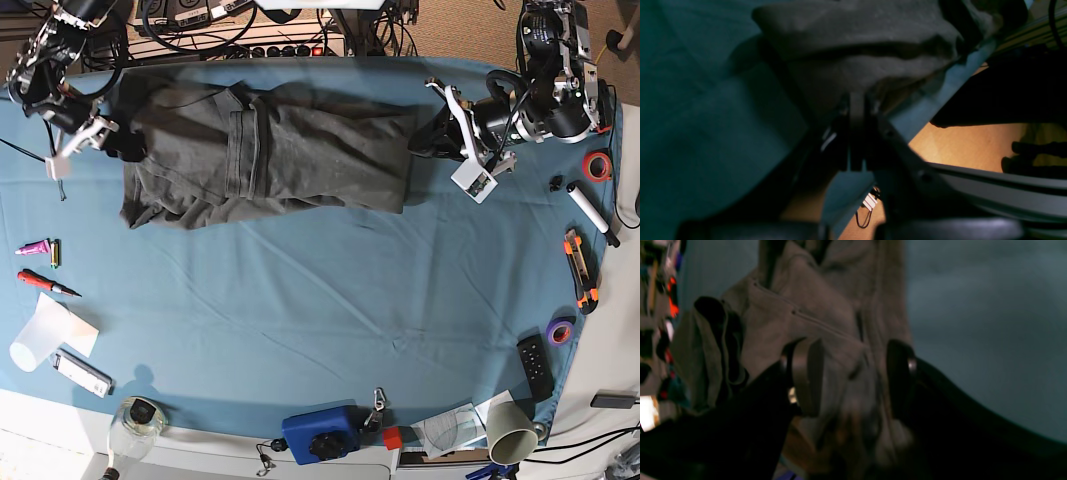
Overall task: Fold the T-shirt properly
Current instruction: 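Grasp the opposite end of the grey strip with the right gripper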
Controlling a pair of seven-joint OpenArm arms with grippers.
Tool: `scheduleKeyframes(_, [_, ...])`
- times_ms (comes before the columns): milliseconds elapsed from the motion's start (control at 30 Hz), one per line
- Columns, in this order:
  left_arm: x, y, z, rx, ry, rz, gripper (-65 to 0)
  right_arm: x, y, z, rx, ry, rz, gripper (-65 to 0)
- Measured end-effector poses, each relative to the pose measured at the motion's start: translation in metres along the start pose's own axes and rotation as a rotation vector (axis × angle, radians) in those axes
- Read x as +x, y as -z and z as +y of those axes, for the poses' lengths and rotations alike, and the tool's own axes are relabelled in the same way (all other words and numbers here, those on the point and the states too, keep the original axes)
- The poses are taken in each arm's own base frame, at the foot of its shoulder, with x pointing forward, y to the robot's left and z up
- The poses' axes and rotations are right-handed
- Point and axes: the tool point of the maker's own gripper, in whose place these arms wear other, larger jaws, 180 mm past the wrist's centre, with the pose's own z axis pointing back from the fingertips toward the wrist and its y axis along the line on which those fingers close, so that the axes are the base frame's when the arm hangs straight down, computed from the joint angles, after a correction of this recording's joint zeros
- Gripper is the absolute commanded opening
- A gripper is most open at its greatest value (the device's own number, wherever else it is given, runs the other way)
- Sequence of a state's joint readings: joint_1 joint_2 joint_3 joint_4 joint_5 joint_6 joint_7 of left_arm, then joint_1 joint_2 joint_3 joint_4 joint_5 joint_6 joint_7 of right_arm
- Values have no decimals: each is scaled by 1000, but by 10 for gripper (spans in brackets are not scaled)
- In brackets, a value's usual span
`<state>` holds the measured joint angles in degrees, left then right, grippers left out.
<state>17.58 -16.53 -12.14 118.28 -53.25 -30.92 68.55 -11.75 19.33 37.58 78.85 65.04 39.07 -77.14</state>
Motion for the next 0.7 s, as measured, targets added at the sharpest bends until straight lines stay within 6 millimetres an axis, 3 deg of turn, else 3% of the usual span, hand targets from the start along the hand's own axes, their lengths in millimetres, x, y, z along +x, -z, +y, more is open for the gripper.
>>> scheduleKeyframes(133, [1,0,-1,-6,-2,-4,-650,-8,21,20,61,-20,60,-341])
scheduleKeyframes(233, [1,0,-1,-5,-2,-4,-650,-11,29,23,52,-54,95,-375])
scheduleKeyframes(400, [1,0,-1,-6,-2,-4,-650,-11,30,17,11,-50,108,-650])
scheduleKeyframes(567, [3,3,-5,-16,-15,-21,-650,-10,30,15,5,-80,106,-650])
scheduleKeyframes(700, [4,3,-6,-21,-17,-26,-650,10,32,10,-39,-118,79,-650])
